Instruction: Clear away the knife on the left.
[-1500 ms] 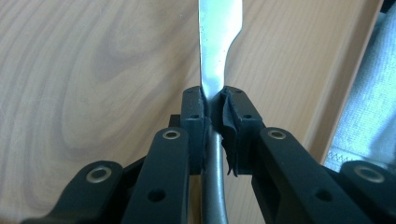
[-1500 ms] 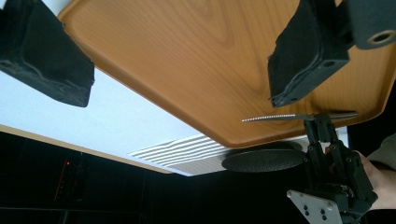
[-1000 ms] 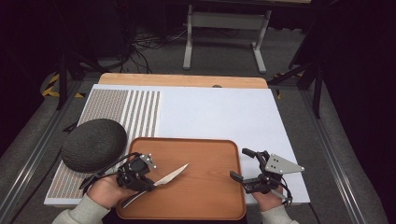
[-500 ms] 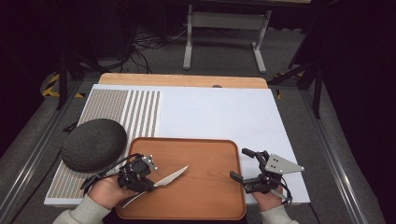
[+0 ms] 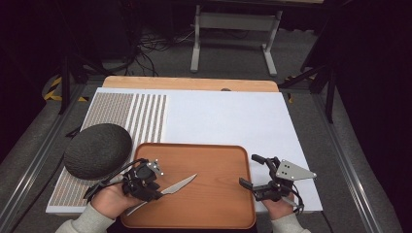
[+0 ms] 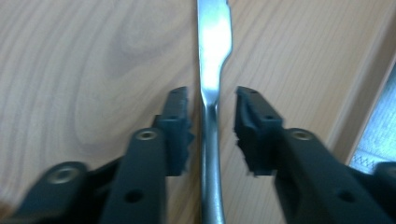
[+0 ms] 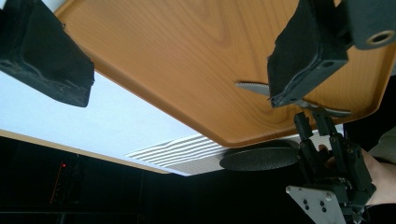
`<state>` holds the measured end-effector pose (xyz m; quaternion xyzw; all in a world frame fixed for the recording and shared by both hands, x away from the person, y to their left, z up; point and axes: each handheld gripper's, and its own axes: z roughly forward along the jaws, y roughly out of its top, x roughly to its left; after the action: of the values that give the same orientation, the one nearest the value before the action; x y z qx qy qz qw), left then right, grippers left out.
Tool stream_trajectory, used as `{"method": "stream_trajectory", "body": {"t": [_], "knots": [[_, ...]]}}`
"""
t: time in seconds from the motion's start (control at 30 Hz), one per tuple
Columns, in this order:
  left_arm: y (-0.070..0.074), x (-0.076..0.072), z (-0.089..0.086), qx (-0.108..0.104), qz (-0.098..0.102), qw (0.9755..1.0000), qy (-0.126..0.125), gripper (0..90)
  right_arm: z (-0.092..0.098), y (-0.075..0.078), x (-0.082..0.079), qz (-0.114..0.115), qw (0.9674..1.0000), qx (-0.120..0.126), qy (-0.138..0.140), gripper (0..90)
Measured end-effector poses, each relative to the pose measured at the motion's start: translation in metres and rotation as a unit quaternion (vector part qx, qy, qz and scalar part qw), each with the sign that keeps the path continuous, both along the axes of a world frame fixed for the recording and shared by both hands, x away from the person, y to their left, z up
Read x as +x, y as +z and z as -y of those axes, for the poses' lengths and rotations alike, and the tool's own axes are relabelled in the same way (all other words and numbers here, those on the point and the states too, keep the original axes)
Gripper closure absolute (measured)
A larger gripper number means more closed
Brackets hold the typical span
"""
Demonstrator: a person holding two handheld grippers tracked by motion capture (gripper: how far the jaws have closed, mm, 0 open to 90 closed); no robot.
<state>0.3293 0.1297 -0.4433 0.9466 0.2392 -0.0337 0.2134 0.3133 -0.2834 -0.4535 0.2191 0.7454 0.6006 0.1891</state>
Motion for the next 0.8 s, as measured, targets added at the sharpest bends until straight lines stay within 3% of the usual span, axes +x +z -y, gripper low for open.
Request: {"method": "stream_trajectory", "body": {"t": [0.17, 0.27, 0.33, 0.4, 0.53, 0.57, 0.6, 0.63, 0.67, 0.8], "knots": [[0.01, -0.005, 0.002, -0.036, 0.046, 0.9982, -0.011, 28.5, 0.0, 0.0, 0.0, -0.001, 1.0, 0.0, 0.0, 7.7], [0.012, -0.007, 0.004, -0.056, 0.068, 0.9957, -0.029, 24.7, 0.0, 0.0, 0.0, -0.001, 1.0, 0.0, 0.0, 7.7], [0.011, -0.008, 0.005, -0.057, 0.079, 0.9943, -0.043, 25.9, 0.0, 0.0, 0.0, -0.001, 1.0, -0.001, 0.0, 7.6], [0.011, -0.01, 0.005, -0.061, 0.097, 0.9917, -0.059, 32.7, 0.0, 0.0, 0.0, 0.0, 1.0, -0.001, 0.001, 7.7], [0.011, -0.015, 0.005, -0.075, 0.126, 0.9863, -0.076, 62.9, -0.001, 0.0, 0.0, -0.002, 1.0, 0.0, 0.004, 8.1], [0.011, -0.015, 0.005, -0.075, 0.126, 0.9863, -0.076, 70.0, -0.001, 0.0, 0.0, -0.002, 1.0, -0.001, 0.005, 8.1], [0.009, -0.021, 0.008, -0.063, 0.154, 0.9823, -0.087, 78.5, -0.001, 0.0, 0.0, -0.002, 1.0, -0.001, 0.005, 8.2], [0.007, -0.023, 0.01, -0.055, 0.163, 0.9804, -0.095, 84.9, -0.001, 0.0, 0.0, -0.002, 1.0, -0.001, 0.006, 8.2], [0.006, -0.024, 0.011, -0.052, 0.162, 0.9805, -0.099, 89.6, -0.001, 0.0, 0.0, -0.001, 1.0, 0.0, 0.005, 8.2], [0.0, -0.022, 0.017, -0.038, 0.144, 0.9824, -0.113, 89.9, 0.0, 0.0, 0.0, -0.001, 1.0, -0.001, 0.005, 8.2]]}}
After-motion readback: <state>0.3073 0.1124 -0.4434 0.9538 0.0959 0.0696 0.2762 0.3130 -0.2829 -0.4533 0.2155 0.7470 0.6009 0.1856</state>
